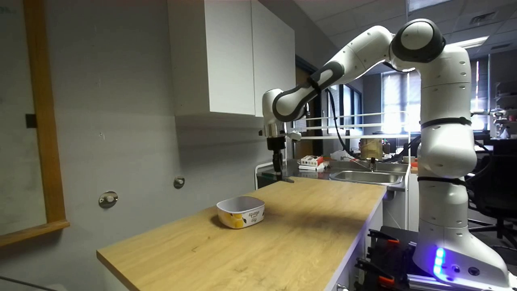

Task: Place the marker in the bowl

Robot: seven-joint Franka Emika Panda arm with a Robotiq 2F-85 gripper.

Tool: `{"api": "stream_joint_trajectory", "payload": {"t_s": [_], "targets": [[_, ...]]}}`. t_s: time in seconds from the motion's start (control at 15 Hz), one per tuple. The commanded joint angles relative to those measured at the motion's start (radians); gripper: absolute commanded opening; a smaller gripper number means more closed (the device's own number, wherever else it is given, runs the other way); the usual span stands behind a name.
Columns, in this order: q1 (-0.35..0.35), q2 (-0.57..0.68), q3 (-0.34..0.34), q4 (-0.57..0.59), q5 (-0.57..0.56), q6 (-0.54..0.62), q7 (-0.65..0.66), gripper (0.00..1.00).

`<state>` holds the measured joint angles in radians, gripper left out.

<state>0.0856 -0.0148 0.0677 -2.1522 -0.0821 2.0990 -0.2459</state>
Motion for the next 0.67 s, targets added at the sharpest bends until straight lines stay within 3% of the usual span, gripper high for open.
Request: {"api": "stream_joint_trajectory", "payload": {"t_s": [0.0,0.27,0.6], "targets": [[0.049,0.154,0.055,0.193,-0.018,-0.084,0.099,0.05],[0.116,0.321,0.096,0.421,-0.045,-0.187,0.168,0.05],[0.172,0.504,0.088,0.693,-0.084,-0.326,0.173,0.05]]}}
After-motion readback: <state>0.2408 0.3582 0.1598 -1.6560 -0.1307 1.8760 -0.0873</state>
